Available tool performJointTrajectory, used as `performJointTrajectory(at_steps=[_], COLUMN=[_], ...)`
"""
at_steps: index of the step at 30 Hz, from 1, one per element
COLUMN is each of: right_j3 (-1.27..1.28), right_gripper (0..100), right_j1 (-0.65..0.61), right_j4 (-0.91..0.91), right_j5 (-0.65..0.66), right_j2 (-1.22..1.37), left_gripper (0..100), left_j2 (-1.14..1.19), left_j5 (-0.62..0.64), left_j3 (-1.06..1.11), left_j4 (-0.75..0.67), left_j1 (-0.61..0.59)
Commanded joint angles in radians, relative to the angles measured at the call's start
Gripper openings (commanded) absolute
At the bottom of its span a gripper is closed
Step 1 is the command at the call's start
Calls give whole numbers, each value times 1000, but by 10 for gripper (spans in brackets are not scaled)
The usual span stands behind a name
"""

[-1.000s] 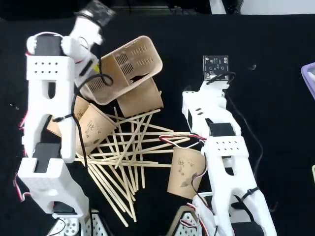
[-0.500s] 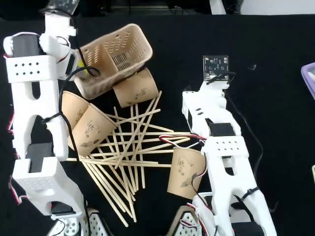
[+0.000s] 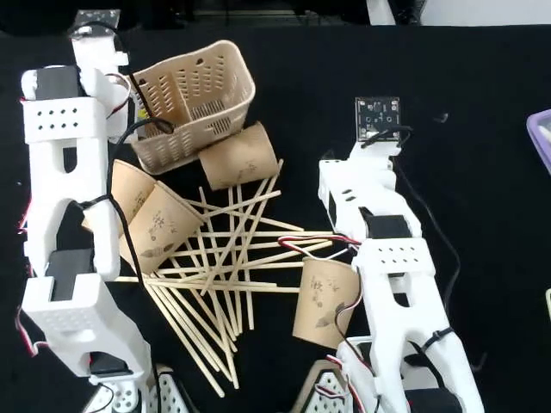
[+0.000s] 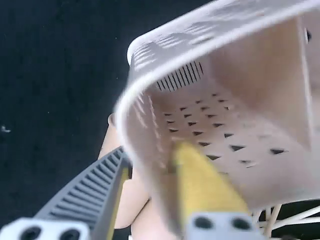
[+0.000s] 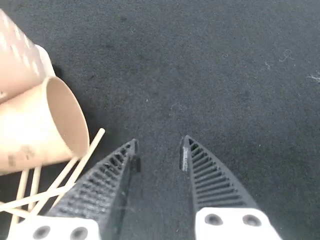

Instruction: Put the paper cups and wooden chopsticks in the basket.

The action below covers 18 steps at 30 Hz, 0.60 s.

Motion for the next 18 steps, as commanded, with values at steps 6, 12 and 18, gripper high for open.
performJointTrajectory(at_steps=[6,12,18], right_j3=[-10,-10,-10], right_gripper=[138,138,138], right_j1=[-6,-6,-9], right_j4=[-23,-23,-23], right_j5=[-2,-2,-2], right_j2=[2,2,2], left_gripper=[34,33,34], left_j2=[-6,-9,8], left_j5=[-394,-545,-439], left_j3=[-21,-7,-4], left_j4=[84,157,126], left_j1=[125,117,74])
